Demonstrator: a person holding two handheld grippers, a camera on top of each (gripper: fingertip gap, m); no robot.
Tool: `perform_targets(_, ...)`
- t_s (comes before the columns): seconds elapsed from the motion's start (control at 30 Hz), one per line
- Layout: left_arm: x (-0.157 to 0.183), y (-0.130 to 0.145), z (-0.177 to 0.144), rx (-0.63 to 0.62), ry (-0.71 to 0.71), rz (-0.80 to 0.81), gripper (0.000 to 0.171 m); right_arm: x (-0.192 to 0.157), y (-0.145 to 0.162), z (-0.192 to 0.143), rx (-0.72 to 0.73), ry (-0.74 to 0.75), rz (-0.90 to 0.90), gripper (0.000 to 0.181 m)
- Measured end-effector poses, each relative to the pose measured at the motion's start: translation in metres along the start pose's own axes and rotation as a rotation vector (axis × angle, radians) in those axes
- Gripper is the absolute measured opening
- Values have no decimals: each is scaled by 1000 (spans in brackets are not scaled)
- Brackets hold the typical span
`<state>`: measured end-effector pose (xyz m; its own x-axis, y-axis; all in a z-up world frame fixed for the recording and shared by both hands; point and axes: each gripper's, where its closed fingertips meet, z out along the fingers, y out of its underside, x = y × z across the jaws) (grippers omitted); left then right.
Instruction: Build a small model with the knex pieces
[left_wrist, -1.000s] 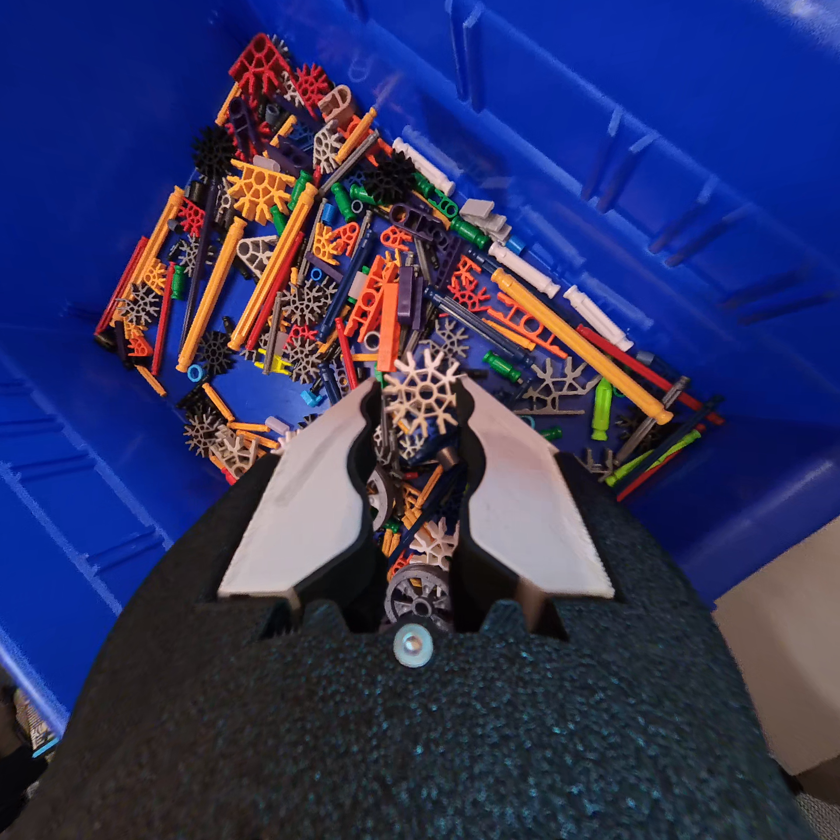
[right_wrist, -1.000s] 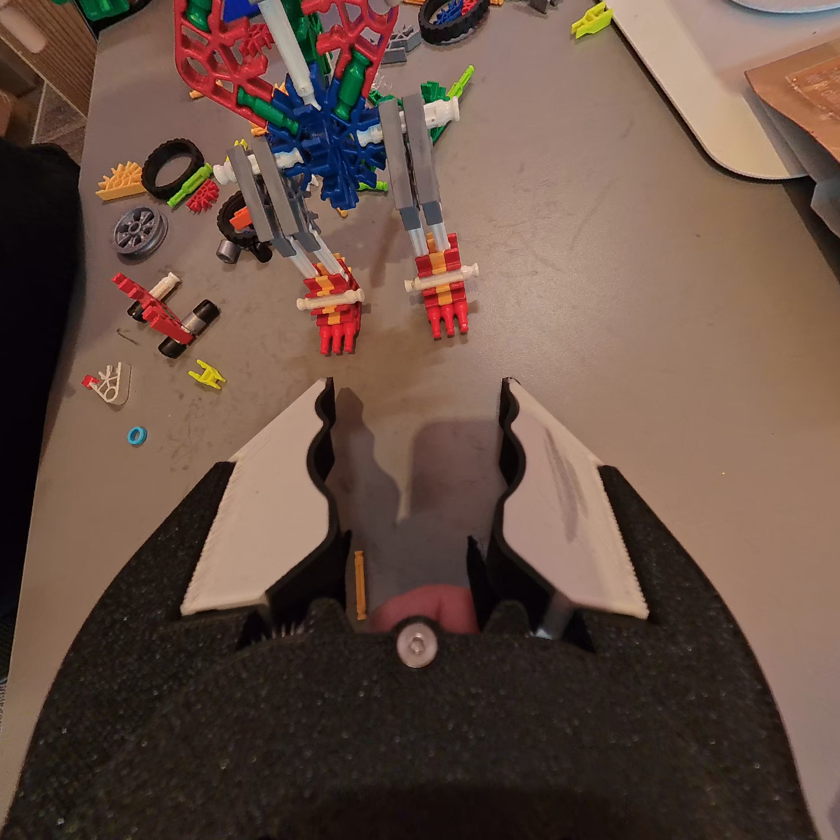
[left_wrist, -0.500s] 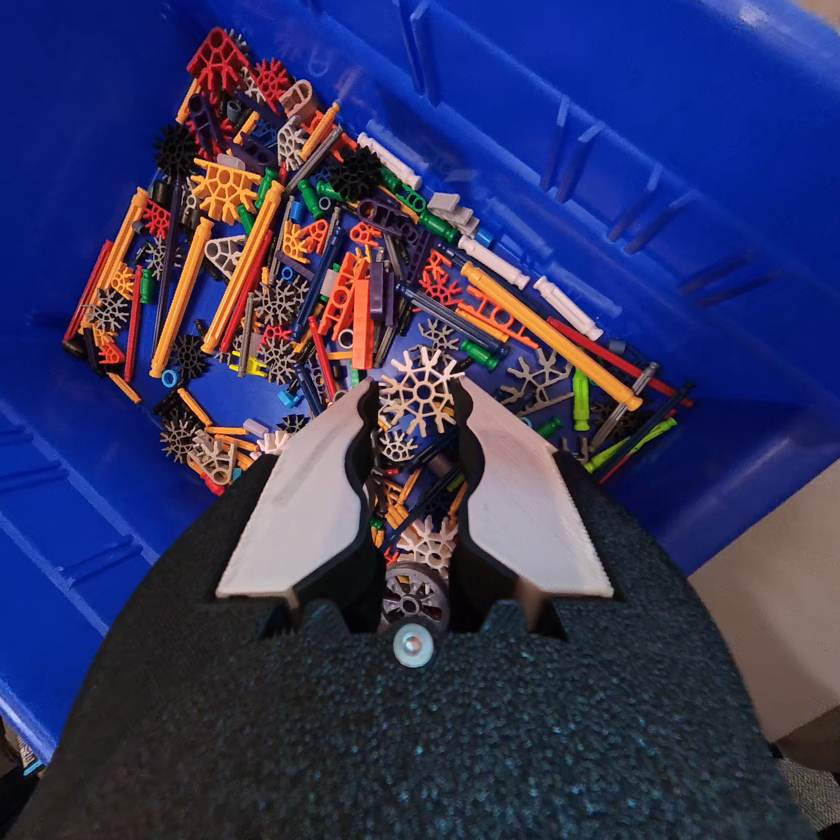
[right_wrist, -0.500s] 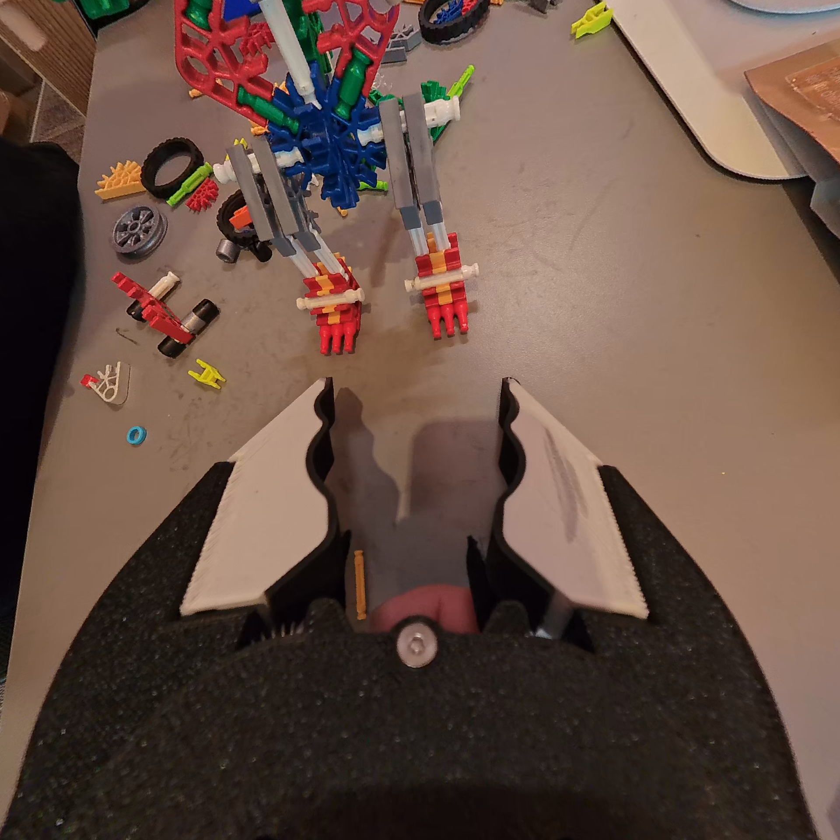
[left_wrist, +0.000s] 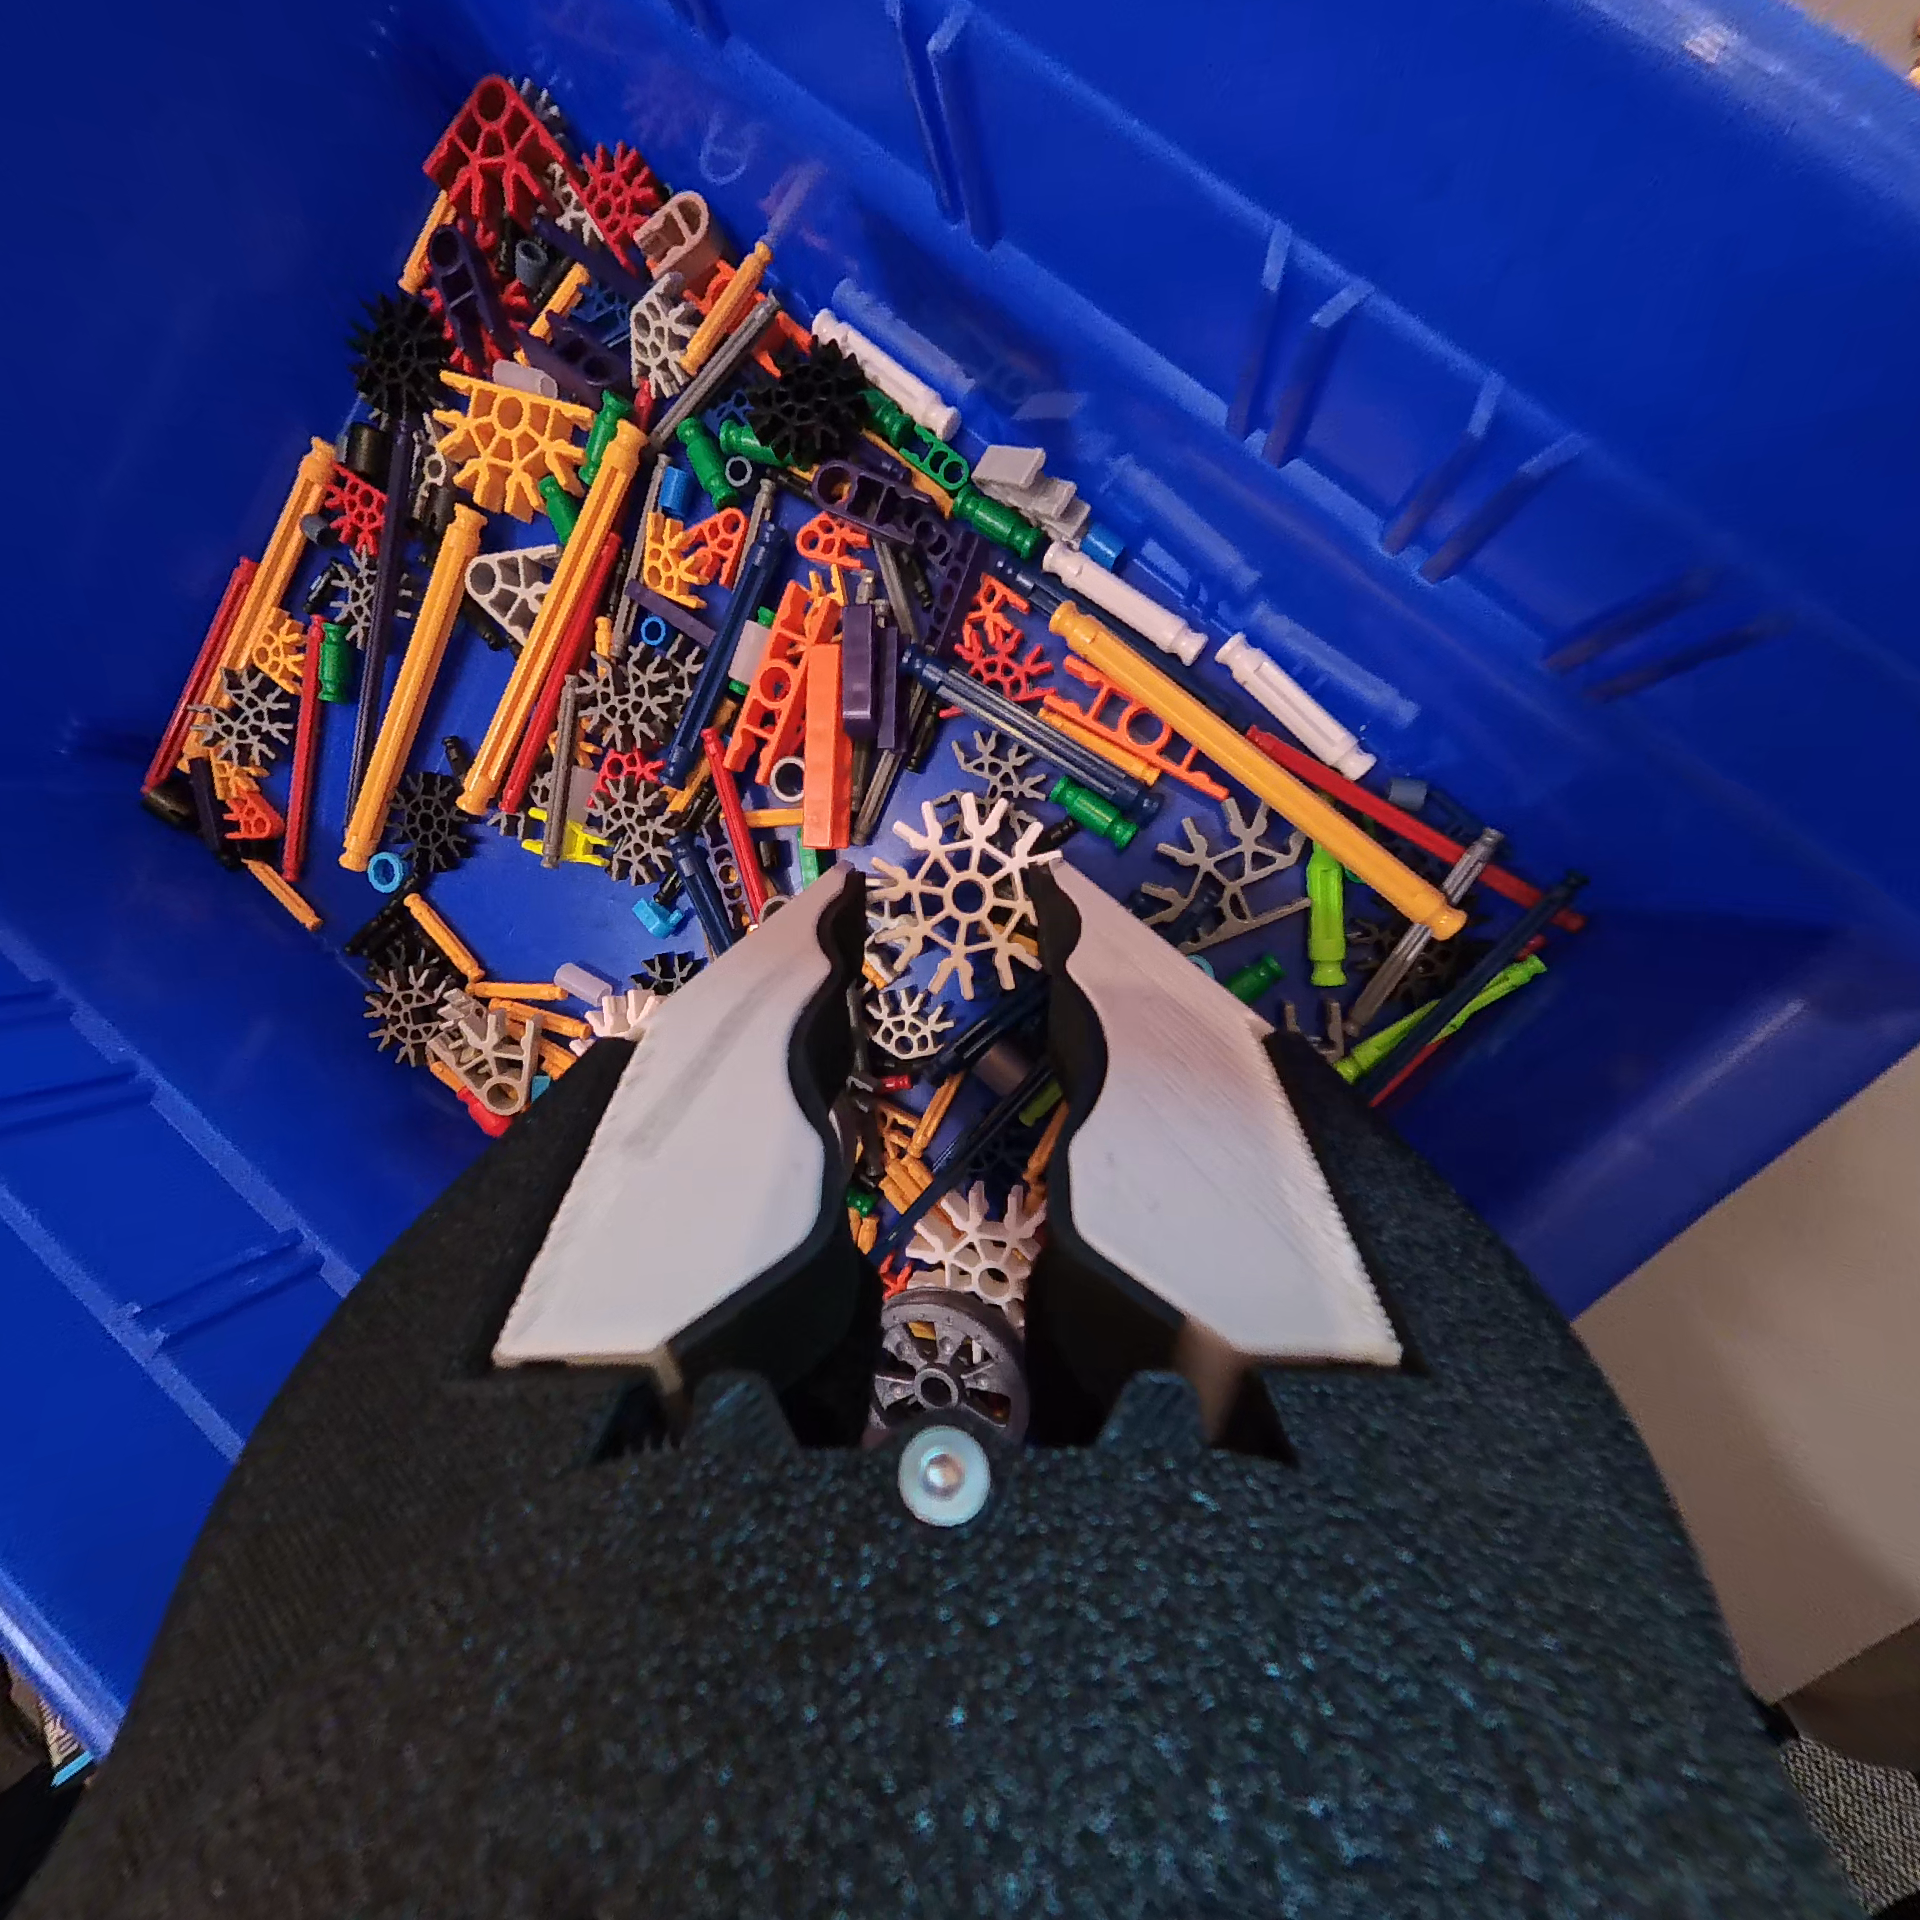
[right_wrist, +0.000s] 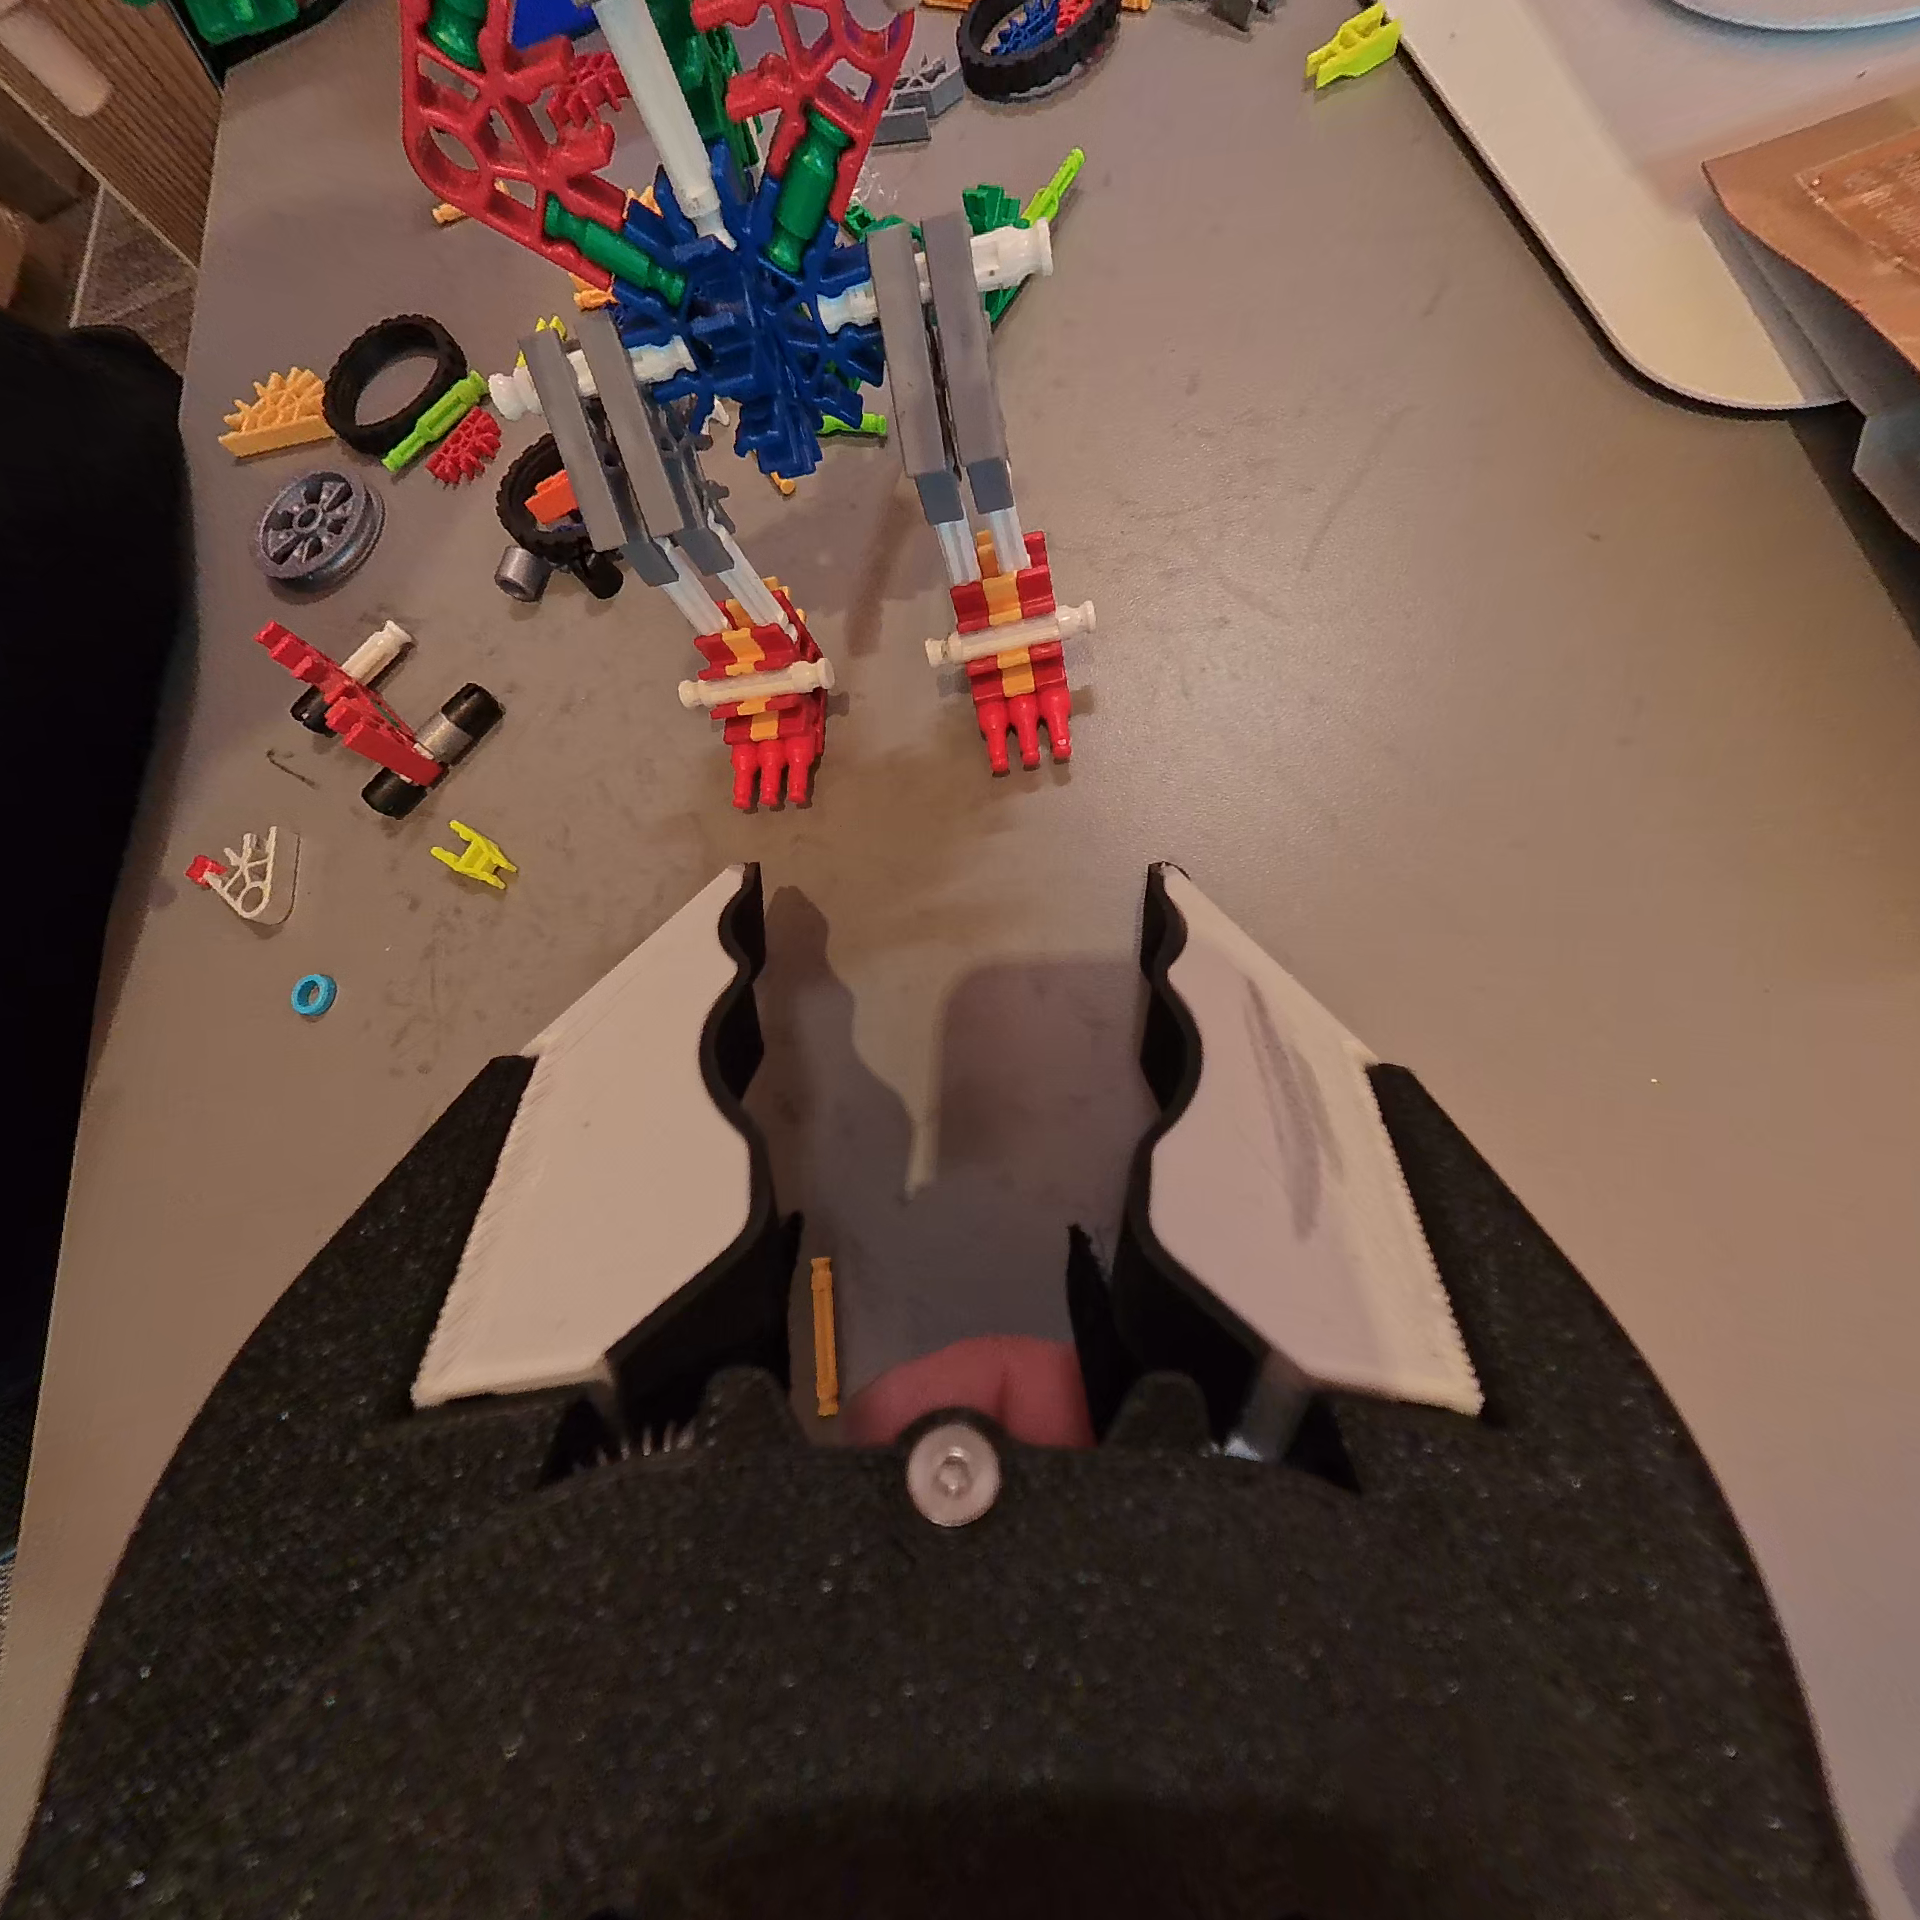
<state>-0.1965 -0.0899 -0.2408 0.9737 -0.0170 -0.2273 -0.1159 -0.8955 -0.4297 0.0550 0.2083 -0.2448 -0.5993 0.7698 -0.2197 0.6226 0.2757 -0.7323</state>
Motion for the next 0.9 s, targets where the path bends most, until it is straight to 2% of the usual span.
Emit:
perform_targets(0.53,-1,1,-2,-7,2,-2,30,0,0,0,0,-1,0,73)
perform_targets(0.7,-10,-7,-11,51,-18,-66,28,0,0,0,0,-1,1,73)
perform_targets(0.9,-36,-10,-11,64,-128,-154,35,0,0,0,0,-1,0,73)
